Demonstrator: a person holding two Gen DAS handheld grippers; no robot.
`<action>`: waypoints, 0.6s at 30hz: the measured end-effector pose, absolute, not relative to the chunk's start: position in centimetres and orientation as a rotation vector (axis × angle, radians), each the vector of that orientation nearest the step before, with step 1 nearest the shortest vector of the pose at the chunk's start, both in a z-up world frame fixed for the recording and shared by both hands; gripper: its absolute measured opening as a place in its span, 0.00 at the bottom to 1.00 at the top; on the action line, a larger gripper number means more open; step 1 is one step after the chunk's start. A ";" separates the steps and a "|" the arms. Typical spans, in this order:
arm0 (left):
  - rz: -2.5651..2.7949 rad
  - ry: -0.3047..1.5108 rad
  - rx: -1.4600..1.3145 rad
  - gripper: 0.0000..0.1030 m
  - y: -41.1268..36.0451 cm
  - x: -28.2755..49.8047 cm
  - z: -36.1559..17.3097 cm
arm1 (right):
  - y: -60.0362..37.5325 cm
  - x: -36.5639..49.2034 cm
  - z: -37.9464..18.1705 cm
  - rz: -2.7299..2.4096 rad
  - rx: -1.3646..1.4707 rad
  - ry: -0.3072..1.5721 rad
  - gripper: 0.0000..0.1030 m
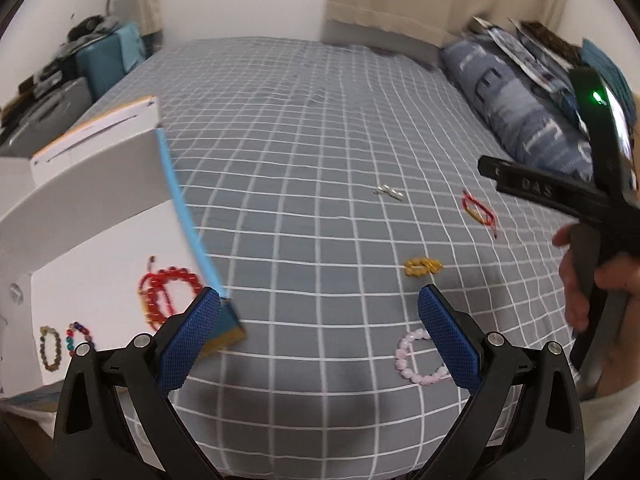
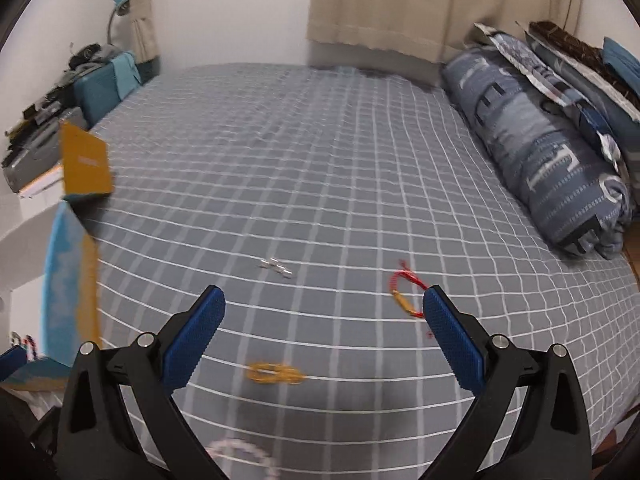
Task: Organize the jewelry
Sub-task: 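Move both open tools back from the box toward the bed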
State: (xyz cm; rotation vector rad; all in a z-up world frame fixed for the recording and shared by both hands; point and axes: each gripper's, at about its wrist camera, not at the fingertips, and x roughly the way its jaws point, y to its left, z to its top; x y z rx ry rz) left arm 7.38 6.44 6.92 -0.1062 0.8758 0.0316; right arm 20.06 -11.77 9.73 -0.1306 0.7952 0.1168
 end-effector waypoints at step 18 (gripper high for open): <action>-0.047 1.013 0.016 0.94 -1.9 10.6 -3.1 | -20.0 29.3 1.0 0.106 -0.106 0.955 0.83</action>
